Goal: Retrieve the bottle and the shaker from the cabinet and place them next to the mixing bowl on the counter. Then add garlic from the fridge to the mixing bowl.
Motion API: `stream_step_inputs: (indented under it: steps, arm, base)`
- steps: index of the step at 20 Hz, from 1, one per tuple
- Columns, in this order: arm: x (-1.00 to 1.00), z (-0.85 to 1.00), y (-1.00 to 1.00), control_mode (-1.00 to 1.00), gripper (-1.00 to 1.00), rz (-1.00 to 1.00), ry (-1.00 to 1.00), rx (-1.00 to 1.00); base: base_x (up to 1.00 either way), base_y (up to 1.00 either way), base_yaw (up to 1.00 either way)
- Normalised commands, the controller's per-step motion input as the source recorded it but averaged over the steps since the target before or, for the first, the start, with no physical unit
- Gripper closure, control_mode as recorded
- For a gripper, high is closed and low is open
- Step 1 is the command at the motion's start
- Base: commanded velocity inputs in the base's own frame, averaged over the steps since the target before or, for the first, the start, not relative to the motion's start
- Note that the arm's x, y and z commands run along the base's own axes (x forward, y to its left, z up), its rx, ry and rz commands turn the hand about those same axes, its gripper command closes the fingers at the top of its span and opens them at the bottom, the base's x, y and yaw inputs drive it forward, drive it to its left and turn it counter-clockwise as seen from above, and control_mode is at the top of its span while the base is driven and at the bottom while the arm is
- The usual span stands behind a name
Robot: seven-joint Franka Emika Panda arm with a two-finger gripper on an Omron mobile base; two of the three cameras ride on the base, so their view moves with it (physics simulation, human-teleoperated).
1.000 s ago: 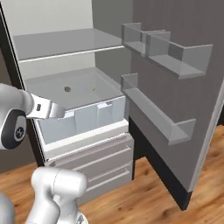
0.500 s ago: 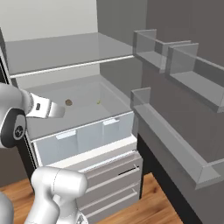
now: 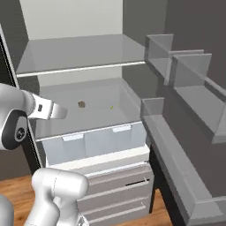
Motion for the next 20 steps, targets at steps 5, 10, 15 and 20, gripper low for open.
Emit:
stream_step_inputs:
  steps: [5, 10, 15, 20]
  arm:
    - [0.0, 0.0, 0.0, 1.0, -1.0, 0.0, 0.0, 0.0]
    - [0.0, 0.0, 0.0, 1.0, -1.0, 0.0, 0.0, 0.0]
    - [0.0, 0.0, 0.0, 1.0, -1.0, 0.0, 0.0, 0.0]
    - [0.0, 0.0, 0.0, 1.0, -1.0, 0.0, 0.0, 0.0]
  base:
    - [0.92, -0.42, 0.52]
    - [0.73, -0.44, 0.41]
    - [0.16, -0.12, 0.07]
    - [0.0, 0.0, 0.0]
